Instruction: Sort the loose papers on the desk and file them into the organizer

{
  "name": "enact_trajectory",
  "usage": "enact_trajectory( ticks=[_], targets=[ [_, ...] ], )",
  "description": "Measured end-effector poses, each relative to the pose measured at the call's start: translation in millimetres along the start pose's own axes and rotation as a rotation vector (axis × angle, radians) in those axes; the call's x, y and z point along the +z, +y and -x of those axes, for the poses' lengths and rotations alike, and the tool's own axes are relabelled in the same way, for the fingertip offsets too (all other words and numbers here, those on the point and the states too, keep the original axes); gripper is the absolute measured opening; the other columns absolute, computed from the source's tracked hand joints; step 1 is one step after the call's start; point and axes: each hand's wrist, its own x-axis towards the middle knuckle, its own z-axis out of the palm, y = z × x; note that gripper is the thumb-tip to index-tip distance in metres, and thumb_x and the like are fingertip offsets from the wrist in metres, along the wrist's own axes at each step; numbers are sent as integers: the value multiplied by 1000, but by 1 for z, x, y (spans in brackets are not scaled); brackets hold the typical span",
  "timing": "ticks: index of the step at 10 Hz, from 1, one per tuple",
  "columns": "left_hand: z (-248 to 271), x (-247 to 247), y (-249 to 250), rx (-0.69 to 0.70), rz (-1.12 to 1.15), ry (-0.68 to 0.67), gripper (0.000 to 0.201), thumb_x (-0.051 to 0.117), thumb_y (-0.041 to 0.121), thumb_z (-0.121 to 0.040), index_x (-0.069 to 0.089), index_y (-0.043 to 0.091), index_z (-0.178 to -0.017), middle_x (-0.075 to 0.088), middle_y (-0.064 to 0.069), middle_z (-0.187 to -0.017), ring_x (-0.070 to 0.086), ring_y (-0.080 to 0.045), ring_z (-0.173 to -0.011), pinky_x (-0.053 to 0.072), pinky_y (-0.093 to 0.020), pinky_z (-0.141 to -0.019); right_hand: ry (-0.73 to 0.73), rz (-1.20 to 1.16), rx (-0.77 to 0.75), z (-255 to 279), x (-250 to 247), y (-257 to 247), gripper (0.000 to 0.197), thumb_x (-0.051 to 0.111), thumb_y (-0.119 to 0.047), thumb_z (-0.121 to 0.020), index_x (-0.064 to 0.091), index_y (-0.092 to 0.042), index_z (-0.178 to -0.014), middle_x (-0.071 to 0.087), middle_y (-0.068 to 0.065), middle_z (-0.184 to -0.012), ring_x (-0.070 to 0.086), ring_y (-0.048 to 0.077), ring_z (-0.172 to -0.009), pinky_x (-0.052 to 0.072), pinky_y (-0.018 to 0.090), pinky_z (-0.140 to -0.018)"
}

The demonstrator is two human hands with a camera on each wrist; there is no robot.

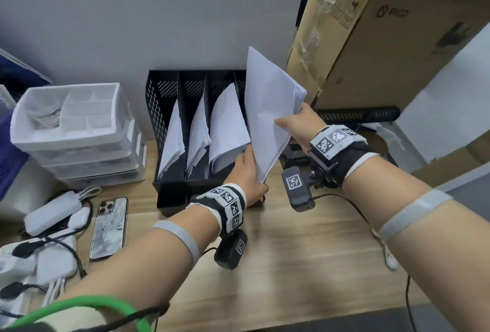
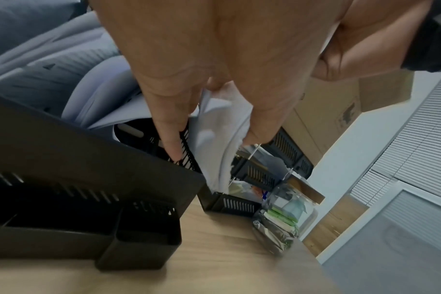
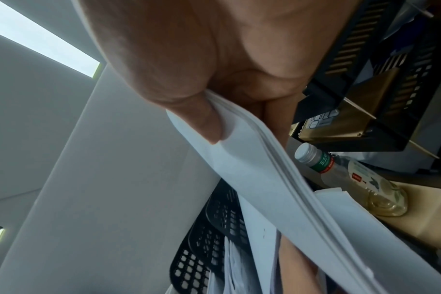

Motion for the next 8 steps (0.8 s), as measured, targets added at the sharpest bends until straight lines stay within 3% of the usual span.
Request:
enact_trajectory(
  ticks=[1,2,3,4,5,6,7,8],
  targets=[
    [-19,-2,-9,-75,-35,29,97,76,23,-75,16,18,-151,32,-13,-142,52,-37,-121,48,-41,-103,47,40,-6,-15,7,-10,47,62,-13,-81,57,-9,-128,66,13,-122,63,33,-110,50,51,-99],
    [-42,-10,-16,-136,-75,46,90,73,32,-81,18,20,-151,52,-16,-135,59,-38,-117,52,-44,-97,128,6,10,-34,14,-15,44,60,-11,-84,56,-10,-128,66,12,-122,63,33,-109,50,49,-99],
    [-62,-10,-25,-192,-62,52,73,61,37,-89,24,23,-150,72,-12,-108,73,-33,-89,60,-44,-84,195,25,14,-45,26,-12,42,59,-13,-90,53,-5,-131,64,7,-120,61,26,-112,48,41,-101],
    [-72,-7,-34,-196,62,-13,93,56,43,-84,-8,41,-152,77,-9,-95,76,-28,-80,62,-42,-80,214,85,8,-47,42,2,42,57,-15,-93,52,-4,-133,62,13,-129,58,30,-119,46,39,-102],
    [-76,-4,-41,-129,99,-115,101,61,33,-91,-17,33,-155,79,-3,-91,73,-21,-90,55,-36,-92,199,138,28,-45,59,25,38,53,-17,-94,52,-7,-131,63,15,-127,59,33,-118,46,41,-102],
    [-69,-8,-44,-111,179,-161,100,65,28,-86,-4,30,-158,79,-2,-92,73,-20,-92,52,-33,-96,116,192,103,-45,71,49,37,49,-18,-94,54,-10,-130,63,17,-124,59,35,-113,47,39,-98],
    [-66,-17,-46,-124,219,-178,94,66,32,-81,13,30,-157,75,-4,-106,71,-23,-101,53,-39,-100,1,221,177,-39,72,65,34,49,-22,-96,55,-8,-126,64,16,-115,60,36,-108,50,45,-95],
    [-57,-39,-36,-93,260,-107,78,66,27,-87,26,25,-155,73,-7,-113,70,-27,-104,54,-38,-96,-24,144,102,-34,63,69,34,49,-23,-95,52,-15,-128,61,5,-114,59,32,-112,48,50,-99]
  ],
)
